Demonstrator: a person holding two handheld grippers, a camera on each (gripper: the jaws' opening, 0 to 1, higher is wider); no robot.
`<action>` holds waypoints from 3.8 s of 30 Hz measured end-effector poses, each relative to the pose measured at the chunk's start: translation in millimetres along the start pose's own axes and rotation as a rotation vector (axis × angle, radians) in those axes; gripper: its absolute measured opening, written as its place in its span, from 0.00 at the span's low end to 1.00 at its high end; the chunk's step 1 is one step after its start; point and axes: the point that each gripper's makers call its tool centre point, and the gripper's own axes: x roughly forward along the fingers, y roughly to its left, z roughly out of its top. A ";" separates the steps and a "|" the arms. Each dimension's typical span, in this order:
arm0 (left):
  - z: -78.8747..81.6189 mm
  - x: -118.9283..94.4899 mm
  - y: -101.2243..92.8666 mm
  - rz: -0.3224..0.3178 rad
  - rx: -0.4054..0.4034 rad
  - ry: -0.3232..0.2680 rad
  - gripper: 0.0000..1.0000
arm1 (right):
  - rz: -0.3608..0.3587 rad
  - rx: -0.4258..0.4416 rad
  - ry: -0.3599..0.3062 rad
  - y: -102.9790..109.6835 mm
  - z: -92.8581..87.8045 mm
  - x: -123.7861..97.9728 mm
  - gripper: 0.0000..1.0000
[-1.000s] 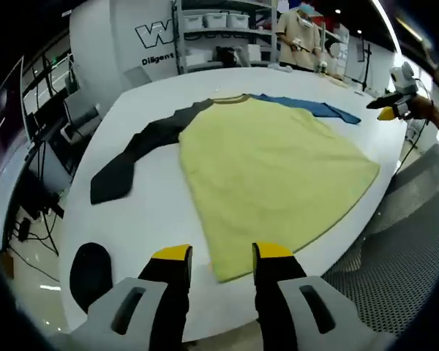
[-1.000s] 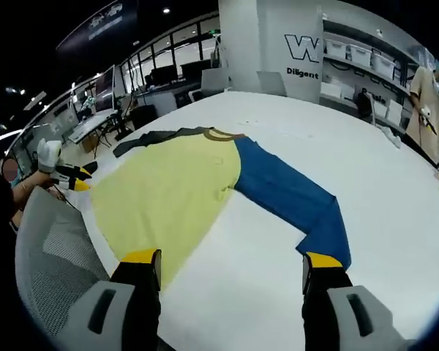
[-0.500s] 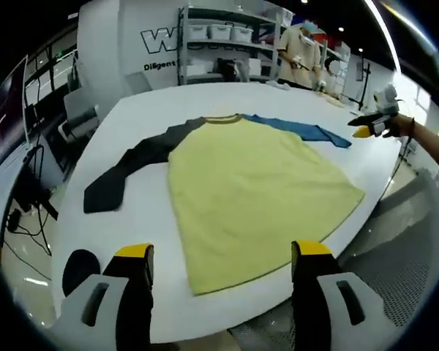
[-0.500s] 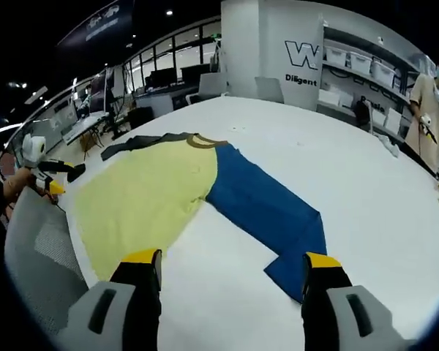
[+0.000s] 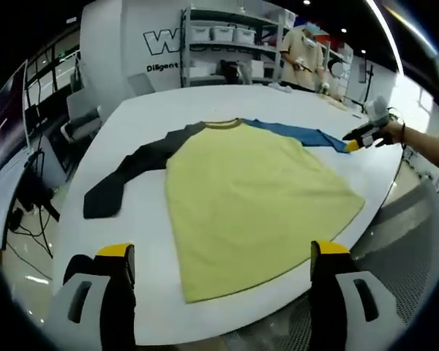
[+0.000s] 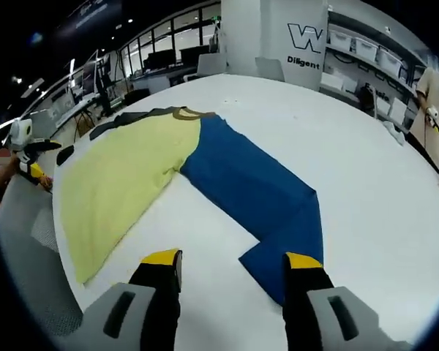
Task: Fold the garment on the visible template until the final outline fits inside the template.
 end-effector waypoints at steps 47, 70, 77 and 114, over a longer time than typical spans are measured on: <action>2.3 -7.5 -6.8 -0.001 0.032 0.026 0.93 | -0.147 0.399 -0.168 -50.7 32.1 -17.5 0.00; -16.1 -38.3 1.4 -0.006 0.025 0.044 0.94 | -0.349 0.476 -0.255 -116.2 74.9 -47.5 0.00; -20.7 -49.4 5.8 -0.020 0.031 0.057 0.95 | -0.415 0.476 -0.245 -138.0 79.5 -48.4 0.00; -14.0 -53.2 -1.9 -0.078 0.000 0.022 0.99 | -0.410 0.513 -0.046 -170.8 27.0 -38.7 0.00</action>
